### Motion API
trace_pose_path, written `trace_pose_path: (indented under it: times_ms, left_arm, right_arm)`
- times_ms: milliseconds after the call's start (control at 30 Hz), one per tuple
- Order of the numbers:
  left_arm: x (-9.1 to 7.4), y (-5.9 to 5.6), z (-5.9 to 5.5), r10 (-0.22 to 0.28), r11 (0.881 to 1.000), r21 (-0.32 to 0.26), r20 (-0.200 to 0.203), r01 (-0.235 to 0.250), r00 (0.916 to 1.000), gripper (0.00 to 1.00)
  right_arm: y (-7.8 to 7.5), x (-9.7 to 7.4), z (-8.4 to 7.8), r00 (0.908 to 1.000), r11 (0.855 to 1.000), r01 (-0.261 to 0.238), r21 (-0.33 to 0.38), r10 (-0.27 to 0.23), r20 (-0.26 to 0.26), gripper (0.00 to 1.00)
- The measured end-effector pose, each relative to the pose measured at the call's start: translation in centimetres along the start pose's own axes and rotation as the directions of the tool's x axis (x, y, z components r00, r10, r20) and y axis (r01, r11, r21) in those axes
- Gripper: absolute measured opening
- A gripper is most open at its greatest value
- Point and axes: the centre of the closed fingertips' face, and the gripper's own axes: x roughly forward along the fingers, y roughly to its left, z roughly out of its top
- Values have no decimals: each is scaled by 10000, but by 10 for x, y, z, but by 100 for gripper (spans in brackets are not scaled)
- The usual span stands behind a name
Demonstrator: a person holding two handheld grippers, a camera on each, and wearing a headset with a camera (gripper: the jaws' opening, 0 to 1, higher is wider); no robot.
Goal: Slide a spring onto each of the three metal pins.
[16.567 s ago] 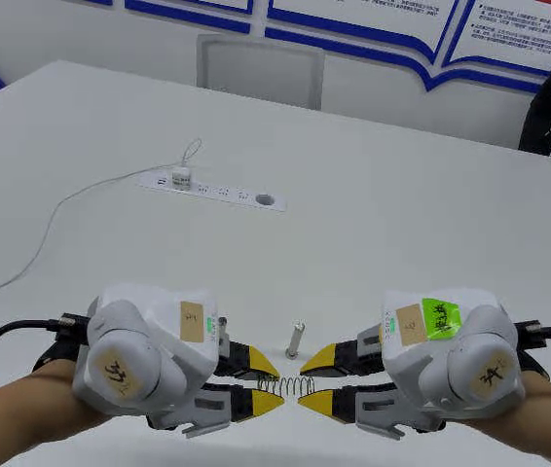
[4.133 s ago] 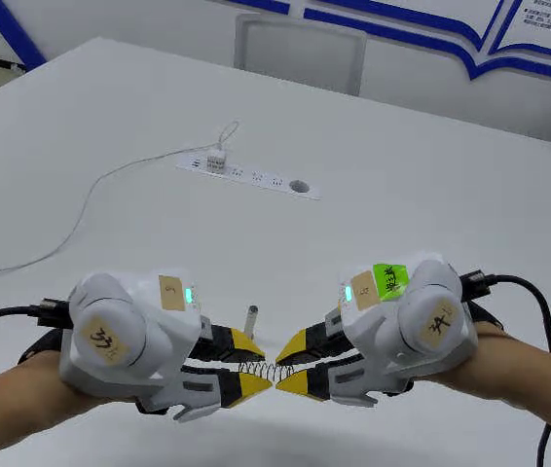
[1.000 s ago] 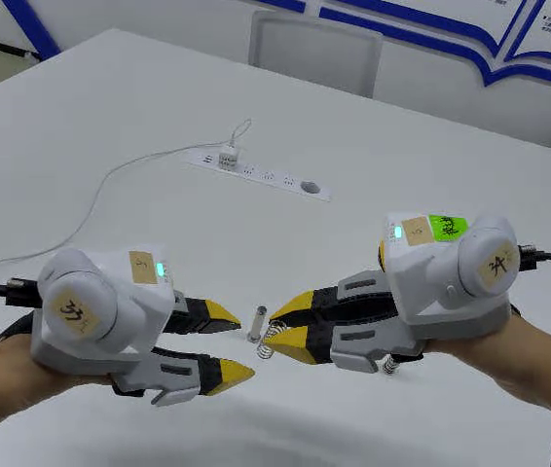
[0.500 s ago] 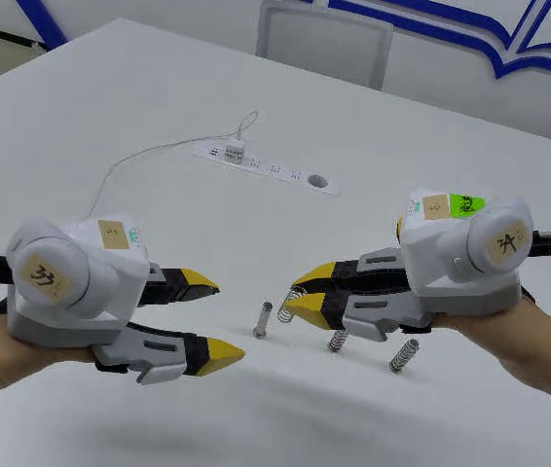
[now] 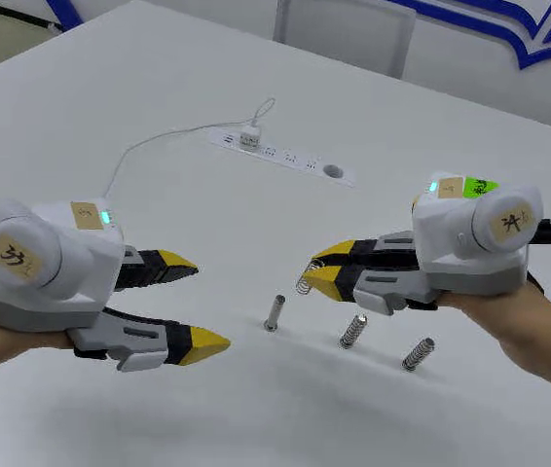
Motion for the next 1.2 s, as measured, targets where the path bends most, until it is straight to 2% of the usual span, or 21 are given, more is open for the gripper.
trace_pose_path:
  times_ms: [167,433,533,633,1200]
  left_arm:
    - [2,0,-4,36,9999,-114,-64,-37,10000,59]
    - [2,2,-3,152,9995,-282,9,-152,9999,63]
    - [1,3,1,238,9986,-474,254,-226,9994,63]
    - [1,4,3,246,9983,-530,316,-229,9992,63]
    - [2,1,-8,99,9985,-544,-50,-102,9999,66]
  right_arm:
    - [0,9,-3,9999,10000,-20,41,20,-103,11]
    - [-1,22,-5,9998,9995,-52,325,59,-188,11]
    - [-2,26,-7,9997,9989,-19,469,30,-233,11]
    - [-2,29,-9,9995,9980,-44,633,63,-312,11]
    - [1,39,-20,9978,9957,-202,908,258,-607,11]
